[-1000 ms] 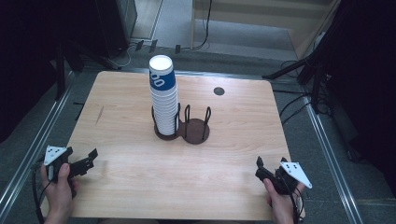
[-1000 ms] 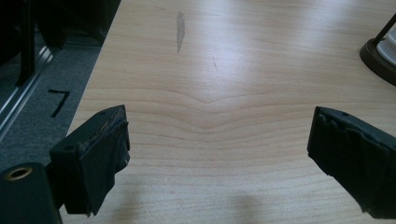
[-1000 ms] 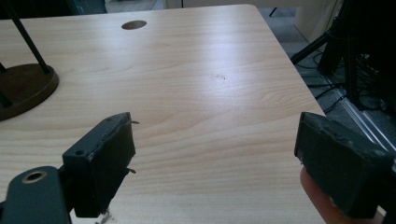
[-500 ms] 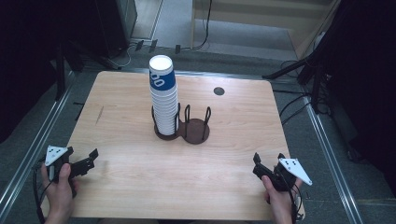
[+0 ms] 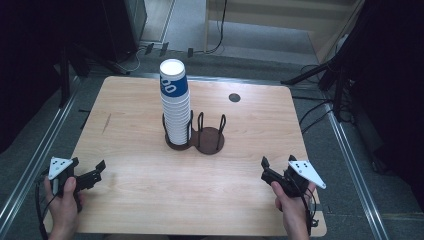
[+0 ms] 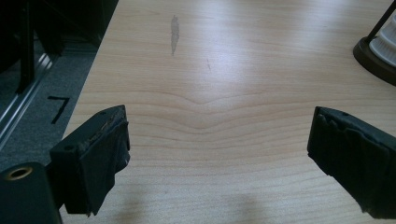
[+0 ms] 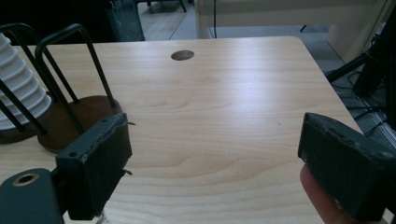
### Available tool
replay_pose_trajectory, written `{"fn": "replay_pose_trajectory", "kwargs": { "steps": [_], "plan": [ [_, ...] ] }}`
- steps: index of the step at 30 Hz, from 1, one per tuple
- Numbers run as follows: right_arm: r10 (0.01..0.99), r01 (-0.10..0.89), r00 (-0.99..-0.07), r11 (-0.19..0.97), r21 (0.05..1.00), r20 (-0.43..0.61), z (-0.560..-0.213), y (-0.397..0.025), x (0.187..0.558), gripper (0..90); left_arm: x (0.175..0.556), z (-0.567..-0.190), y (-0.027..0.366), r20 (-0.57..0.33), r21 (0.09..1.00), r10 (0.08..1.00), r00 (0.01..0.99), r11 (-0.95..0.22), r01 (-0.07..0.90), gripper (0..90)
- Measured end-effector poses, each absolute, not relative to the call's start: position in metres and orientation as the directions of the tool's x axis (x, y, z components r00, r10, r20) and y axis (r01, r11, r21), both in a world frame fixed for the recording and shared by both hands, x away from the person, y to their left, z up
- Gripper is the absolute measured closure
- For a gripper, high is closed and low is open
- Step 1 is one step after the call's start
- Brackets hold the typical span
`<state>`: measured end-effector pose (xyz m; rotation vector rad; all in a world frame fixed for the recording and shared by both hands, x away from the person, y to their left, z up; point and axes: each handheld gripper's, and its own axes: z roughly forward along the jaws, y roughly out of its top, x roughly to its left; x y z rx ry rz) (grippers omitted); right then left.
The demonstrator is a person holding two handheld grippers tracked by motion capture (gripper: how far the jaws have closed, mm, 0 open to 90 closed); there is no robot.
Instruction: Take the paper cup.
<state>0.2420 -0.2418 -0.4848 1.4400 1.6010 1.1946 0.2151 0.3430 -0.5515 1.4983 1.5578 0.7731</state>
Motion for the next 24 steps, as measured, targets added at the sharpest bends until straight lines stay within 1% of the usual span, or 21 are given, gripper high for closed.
{"fn": "replay_pose_trajectory", "kwargs": {
  "steps": [5, 10, 19, 24],
  "plan": [
    [0.978, 0.359, -0.185, -0.028, 0.933, 0.1, -0.478, -0.234, 0.246, 9.4, 0.215, -0.551, 0.343, -0.141, 0.87, 0.989, 0.048, 0.101, 0.483, 6.7],
    [0.975, 0.341, -0.208, -0.003, 0.94, 0.078, -0.47, -0.216, 0.25, 9.1, 0.215, -0.551, 0.343, -0.149, 0.869, 0.988, 0.049, 0.107, 0.483, 6.6],
    [0.962, 0.32, -0.262, 0.015, 0.947, 0.073, -0.455, -0.186, 0.26, 9.1, 0.217, -0.551, 0.342, -0.138, 0.869, 0.989, 0.049, 0.097, 0.485, 6.7],
    [0.958, 0.319, -0.275, 0.013, 0.948, 0.079, -0.451, -0.174, 0.266, 9.6, 0.217, -0.551, 0.343, -0.138, 0.867, 0.989, 0.047, 0.098, 0.488, 6.7]
  ]
}}
